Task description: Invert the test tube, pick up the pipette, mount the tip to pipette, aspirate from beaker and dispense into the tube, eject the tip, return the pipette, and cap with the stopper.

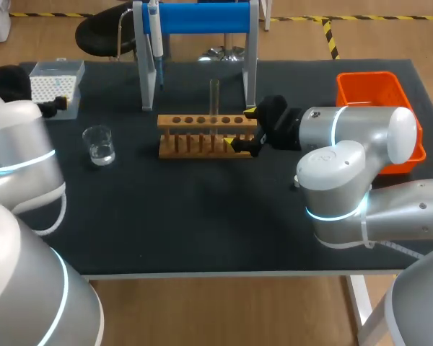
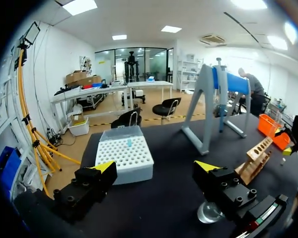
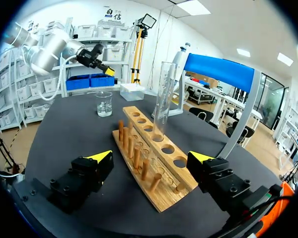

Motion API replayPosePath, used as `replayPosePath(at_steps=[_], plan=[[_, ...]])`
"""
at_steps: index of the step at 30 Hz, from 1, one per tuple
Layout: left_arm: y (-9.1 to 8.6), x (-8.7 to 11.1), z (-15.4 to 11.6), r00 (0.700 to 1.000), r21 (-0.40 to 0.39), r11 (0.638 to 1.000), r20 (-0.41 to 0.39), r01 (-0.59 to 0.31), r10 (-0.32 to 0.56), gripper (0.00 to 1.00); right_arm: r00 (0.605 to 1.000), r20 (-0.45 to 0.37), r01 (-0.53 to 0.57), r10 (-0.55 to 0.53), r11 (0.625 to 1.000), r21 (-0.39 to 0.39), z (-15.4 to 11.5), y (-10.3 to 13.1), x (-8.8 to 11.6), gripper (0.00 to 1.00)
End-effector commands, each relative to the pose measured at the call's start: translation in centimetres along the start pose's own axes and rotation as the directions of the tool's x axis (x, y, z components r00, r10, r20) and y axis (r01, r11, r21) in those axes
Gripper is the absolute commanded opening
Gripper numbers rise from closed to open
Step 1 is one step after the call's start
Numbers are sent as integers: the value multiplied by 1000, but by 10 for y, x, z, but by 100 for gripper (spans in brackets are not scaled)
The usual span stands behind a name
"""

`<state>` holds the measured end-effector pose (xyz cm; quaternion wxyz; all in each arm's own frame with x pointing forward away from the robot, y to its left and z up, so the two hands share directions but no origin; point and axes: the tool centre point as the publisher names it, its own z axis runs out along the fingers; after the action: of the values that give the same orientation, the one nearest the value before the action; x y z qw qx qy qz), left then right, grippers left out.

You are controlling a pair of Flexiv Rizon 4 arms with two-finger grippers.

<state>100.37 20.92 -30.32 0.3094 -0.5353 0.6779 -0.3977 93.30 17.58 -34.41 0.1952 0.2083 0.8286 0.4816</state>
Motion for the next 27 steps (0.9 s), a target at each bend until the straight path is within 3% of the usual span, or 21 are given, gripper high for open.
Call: replayPosePath(at_steps=[1, 27], plan=[[1, -6, 22, 1000, -8, 1000, 31, -4, 5, 100, 1000, -1, -1, 1, 1000, 0, 0, 0, 0, 100], [0, -13, 29, 1000, 5, 1000, 25, -8, 8, 100, 1000, -1, -1, 1, 1000, 0, 0, 0, 0, 100]])
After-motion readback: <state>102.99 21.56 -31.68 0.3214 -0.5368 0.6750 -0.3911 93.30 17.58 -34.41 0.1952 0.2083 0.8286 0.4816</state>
